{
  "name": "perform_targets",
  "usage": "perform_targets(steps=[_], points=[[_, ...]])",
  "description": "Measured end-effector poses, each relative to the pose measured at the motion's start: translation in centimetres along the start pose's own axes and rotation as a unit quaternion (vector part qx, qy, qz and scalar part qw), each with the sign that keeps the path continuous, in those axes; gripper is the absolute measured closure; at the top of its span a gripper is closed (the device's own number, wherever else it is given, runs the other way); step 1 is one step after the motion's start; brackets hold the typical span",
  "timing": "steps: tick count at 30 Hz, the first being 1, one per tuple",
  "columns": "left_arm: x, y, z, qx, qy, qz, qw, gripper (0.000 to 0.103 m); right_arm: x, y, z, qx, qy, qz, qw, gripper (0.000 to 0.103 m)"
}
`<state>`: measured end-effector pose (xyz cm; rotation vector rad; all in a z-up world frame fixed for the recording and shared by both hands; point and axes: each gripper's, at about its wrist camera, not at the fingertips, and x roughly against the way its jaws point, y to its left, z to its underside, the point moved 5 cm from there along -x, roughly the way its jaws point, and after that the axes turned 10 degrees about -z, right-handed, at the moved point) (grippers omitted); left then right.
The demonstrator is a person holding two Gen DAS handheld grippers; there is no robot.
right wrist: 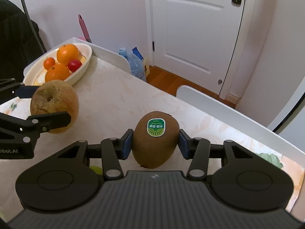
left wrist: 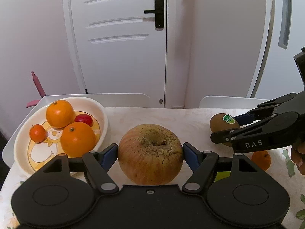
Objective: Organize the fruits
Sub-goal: 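Grasp the brown apple with the left tool while the right tool grasps the kiwi, then carry the brown apple and kiwi into the duck bowl and release both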
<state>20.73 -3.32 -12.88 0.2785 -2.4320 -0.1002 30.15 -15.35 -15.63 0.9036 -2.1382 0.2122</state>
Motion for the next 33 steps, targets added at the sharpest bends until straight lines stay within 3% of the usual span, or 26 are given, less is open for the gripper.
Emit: perform_targets(steps=[11,21,33], points=[[4.0,2.9,-1.9,0.017,-0.034,-0.009,0.9992,0.026,3.6,3.8,-2.6,-0.001,-0.031,-0.003,1.0,0.039],[6.5,8.3,-3.8,0.022,-0.045,-0.002,0.9987,0.026,4.7,9.8,-5.9,-0.019,-0.055,-0.004,0.998,0.039],[4.5,15.6,-4.0,0.001,-0.035,0.012,0.9993,0.026,1.9,15.8,-8.3,-0.059,-0.062,0.006,0.996,0.039]])
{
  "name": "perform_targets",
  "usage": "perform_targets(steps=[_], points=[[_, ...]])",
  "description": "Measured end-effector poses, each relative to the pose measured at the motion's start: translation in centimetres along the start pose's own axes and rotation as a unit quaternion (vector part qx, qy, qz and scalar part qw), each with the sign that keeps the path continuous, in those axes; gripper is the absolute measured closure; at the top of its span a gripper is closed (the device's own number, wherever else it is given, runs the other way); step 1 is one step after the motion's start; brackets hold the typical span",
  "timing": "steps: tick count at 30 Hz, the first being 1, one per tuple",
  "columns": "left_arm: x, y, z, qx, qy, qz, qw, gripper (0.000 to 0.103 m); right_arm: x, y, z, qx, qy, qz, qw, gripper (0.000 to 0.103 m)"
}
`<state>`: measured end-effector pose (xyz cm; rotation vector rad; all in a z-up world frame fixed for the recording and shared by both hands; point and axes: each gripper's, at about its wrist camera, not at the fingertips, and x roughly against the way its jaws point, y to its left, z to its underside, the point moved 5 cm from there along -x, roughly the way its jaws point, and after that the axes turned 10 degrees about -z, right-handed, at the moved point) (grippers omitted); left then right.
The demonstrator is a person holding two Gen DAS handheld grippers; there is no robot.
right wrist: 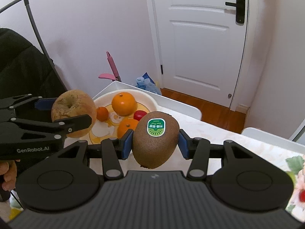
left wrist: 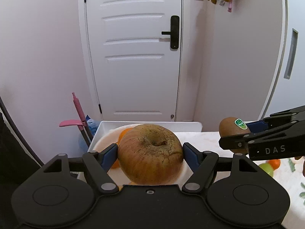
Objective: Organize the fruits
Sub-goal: 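Carry the brown apple and kiwi into the duck bowl and release both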
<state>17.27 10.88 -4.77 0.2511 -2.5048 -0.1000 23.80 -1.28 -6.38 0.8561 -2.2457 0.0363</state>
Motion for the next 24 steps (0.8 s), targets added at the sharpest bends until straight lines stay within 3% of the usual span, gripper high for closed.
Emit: perform_targets(steps=[11,24], points=[[-4.5,3.4,1.8,-0.029,0.022,0.04,0.9986,0.026,-3.8,2.4,0.0,-0.038,0.001,0.03,0.999,0.039],[-8.8,3.6,3.7,-0.069,0.04,0.073,0.9942,0.025,-6.5,2.9,0.3,-0.066,0.007,0.057,0.996,0.039]])
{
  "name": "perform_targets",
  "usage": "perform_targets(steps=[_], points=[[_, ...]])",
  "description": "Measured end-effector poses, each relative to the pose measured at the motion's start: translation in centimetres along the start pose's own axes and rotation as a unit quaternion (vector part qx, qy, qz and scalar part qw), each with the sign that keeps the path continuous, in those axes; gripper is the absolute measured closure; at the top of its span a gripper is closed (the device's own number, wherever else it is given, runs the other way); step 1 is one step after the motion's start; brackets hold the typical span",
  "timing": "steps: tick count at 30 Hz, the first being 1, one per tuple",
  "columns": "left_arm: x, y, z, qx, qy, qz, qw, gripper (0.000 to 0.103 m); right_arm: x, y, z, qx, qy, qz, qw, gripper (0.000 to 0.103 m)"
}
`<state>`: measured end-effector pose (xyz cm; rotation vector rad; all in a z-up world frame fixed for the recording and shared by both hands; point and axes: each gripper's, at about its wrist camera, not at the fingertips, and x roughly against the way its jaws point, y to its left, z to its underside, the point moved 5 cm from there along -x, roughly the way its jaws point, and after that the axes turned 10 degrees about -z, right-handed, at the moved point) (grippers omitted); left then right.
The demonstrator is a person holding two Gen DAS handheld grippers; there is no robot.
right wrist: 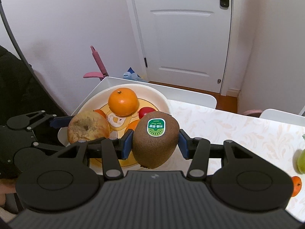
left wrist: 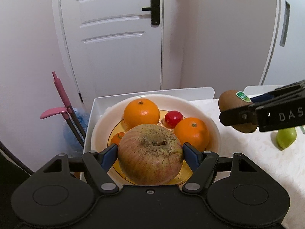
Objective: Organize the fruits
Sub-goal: 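Carry the brown apple and kiwi into the duck bowl and release both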
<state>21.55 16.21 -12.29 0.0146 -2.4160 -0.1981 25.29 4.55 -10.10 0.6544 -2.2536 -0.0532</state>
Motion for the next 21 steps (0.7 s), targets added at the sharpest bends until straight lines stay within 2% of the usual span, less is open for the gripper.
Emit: perform_targets(steps=[7,9,10,12,21], points=[[-0.7,0.0,0.5,-0.011,0.01,0.007,0.9999,0.025,-0.3,0.1,0.1,-0.003,0.001,0.006,1.0,0.039],[0.1,0.4,0.3,-0.004,-0.009,0.007,0.9999,0.013,-0.2,0.1,0.0,-0.003,0.001,0.006,1.0,0.039],[0.6,0.6,0.2,-0.002,-0.018,0.005,0.9998,0.001,-0.1,0.2,0.0,-0.003,-0.001,0.005,1.0,0.039],[1.4,0.9,0.1,0.001,-0.031,0.001,0.9995,0.0,0.0,0.3,-0.1,-0.001,-0.002,0.003,1.0,0.039],[3.8,2.0,0.8,0.014,-0.03,-0.009,0.9994,0.0,-0.1,1.2,-0.2,0.018,0.005,-0.011,1.0,0.039]])
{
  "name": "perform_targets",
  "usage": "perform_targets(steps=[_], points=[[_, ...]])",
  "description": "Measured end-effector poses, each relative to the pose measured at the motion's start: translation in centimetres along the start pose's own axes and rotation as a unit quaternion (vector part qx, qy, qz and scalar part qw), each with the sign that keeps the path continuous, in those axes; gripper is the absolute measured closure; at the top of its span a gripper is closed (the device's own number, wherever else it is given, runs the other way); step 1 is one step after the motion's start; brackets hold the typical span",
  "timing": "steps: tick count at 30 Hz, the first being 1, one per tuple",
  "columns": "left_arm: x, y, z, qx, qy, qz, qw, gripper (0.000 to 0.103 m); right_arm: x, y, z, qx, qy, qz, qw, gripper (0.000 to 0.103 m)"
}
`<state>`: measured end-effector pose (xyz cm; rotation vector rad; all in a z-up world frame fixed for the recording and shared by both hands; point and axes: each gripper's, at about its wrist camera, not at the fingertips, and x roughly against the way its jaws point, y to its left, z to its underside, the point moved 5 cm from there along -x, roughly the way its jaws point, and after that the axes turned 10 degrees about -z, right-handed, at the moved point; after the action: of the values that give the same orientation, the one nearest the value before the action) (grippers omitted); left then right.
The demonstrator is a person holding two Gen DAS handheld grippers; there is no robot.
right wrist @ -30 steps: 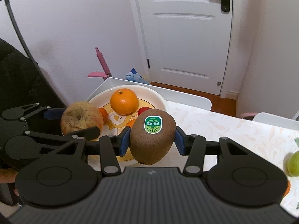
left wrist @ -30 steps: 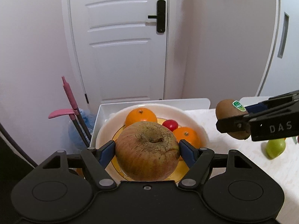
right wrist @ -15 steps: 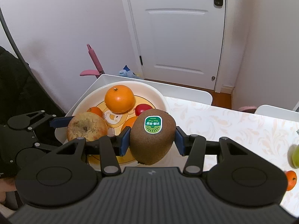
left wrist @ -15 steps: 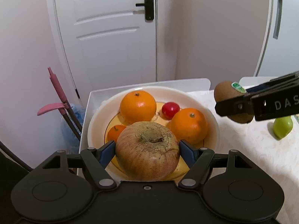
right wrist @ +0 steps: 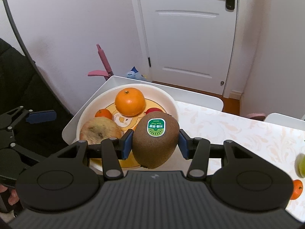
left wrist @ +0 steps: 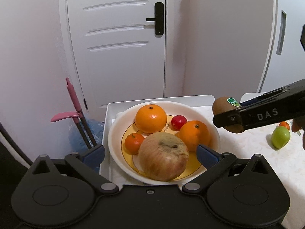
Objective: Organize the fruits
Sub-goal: 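Carry the brown apple and kiwi into the duck bowl and release both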
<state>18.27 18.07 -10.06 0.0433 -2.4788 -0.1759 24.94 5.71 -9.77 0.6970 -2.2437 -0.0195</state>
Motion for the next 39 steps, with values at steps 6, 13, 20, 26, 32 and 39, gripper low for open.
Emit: perform_targets(steps=[6,13,20,26,32,39], points=[[1.2,0.1,0.1,0.007,-0.005,-0.011,0.9999,0.0,-0.9,1.4,0.2,0.032,-0.009,-0.023,0.999,0.039],[1.7,0.4,1.0,0.014,-0.002,-0.018,0.9997,0.0,-2.6,2.9,1.2,0.08,-0.04,-0.046,0.995,0.039],[1.6,0.5,1.9,0.013,0.004,-0.021,0.9997,0.0,-2.5,3.2,1.7,0.109,-0.071,-0.047,0.99,0.023],[1.6,0.5,2.0,0.015,0.004,-0.02,0.9997,0.0,-2.1,2.7,2.0,0.096,-0.072,-0.04,0.992,0.019],[1.9,0.3,1.9,0.018,0.005,-0.02,0.9996,0.0,-1.0,2.3,2.1,0.086,-0.07,-0.033,0.993,0.019],[2.9,0.0,1.0,0.024,-0.004,-0.022,0.9995,0.0,1.4,2.0,1.7,0.069,-0.066,-0.021,0.995,0.019]])
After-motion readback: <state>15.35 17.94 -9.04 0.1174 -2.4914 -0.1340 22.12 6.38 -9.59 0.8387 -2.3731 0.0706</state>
